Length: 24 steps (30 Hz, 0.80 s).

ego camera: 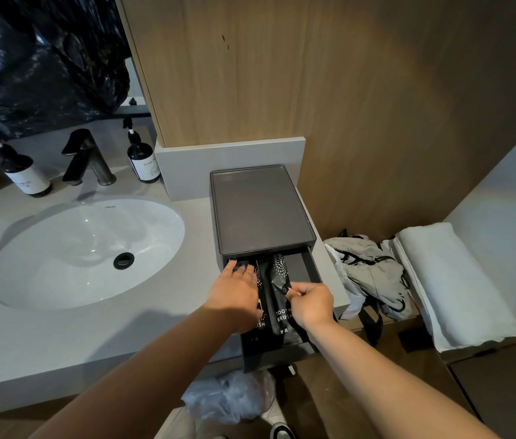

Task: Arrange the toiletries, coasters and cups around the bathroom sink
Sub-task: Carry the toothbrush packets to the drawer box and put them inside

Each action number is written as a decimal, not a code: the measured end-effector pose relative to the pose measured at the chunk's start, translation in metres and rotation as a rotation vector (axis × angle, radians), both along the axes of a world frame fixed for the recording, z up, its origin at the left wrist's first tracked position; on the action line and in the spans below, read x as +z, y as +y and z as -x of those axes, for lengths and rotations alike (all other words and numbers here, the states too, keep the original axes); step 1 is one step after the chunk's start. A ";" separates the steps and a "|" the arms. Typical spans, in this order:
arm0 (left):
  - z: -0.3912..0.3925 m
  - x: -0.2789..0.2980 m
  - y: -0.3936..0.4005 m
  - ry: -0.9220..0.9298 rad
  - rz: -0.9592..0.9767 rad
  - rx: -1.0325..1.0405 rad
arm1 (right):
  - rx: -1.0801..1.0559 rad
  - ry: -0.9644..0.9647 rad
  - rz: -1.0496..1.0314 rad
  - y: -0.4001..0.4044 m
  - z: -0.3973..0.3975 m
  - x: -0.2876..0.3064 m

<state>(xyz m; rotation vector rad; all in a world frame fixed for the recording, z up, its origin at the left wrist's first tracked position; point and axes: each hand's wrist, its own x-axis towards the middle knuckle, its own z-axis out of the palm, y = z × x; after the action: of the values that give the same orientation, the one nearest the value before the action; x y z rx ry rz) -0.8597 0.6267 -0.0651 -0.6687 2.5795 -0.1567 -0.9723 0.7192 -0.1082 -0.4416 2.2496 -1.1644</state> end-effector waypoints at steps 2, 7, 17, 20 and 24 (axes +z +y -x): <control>0.001 0.000 0.000 -0.005 0.001 -0.006 | 0.015 -0.001 -0.018 0.000 0.001 0.001; 0.000 0.000 0.000 0.008 -0.004 -0.012 | 0.119 -0.008 -0.071 -0.005 0.002 0.004; -0.001 -0.007 -0.002 0.037 -0.017 -0.027 | 0.380 0.291 -0.264 0.002 0.004 0.015; -0.001 -0.009 -0.002 0.051 -0.009 -0.021 | 0.447 0.347 -0.275 0.008 0.002 0.020; 0.001 -0.010 0.001 0.057 0.001 0.004 | 0.497 0.371 -0.298 0.009 0.004 0.025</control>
<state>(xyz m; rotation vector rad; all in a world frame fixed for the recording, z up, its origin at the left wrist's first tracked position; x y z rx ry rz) -0.8607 0.6277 -0.0754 -0.6882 2.6319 -0.1394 -0.9760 0.7284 -0.0830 -1.0873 2.3636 -0.5142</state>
